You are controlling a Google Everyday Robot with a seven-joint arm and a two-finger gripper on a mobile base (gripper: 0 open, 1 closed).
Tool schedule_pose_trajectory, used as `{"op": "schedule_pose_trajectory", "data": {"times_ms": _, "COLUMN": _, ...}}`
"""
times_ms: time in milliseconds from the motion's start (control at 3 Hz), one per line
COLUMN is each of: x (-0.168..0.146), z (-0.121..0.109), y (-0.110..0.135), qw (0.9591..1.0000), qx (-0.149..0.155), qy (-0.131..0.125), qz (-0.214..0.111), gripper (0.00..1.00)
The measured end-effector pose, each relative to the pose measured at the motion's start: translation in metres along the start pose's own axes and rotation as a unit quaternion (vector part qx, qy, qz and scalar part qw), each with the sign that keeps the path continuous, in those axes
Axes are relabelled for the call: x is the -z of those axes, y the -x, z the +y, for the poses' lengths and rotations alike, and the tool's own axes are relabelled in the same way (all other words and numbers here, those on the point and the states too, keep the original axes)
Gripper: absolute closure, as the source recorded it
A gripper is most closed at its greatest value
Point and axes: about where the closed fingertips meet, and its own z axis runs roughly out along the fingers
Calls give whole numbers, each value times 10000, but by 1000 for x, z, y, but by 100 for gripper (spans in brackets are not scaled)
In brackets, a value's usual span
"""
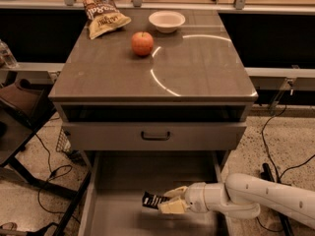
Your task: Place rxbar chocolate into middle drawer
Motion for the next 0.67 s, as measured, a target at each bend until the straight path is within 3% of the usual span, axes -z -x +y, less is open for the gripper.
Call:
{"op": "schedule_pose_trajectory", "data": {"times_ms": 333, "x": -25, "z": -13, "y": -14, "qw": 9995, "qx": 301, "qy": 9, "qz": 110, "gripper": 100}}
{"op": "schedule_pose_trajectory", "data": {"times_ms": 667, "x": -25, "z": -12, "y": -15, "qw": 9995, "qx": 287, "qy": 16, "qz": 107, "gripper": 94}}
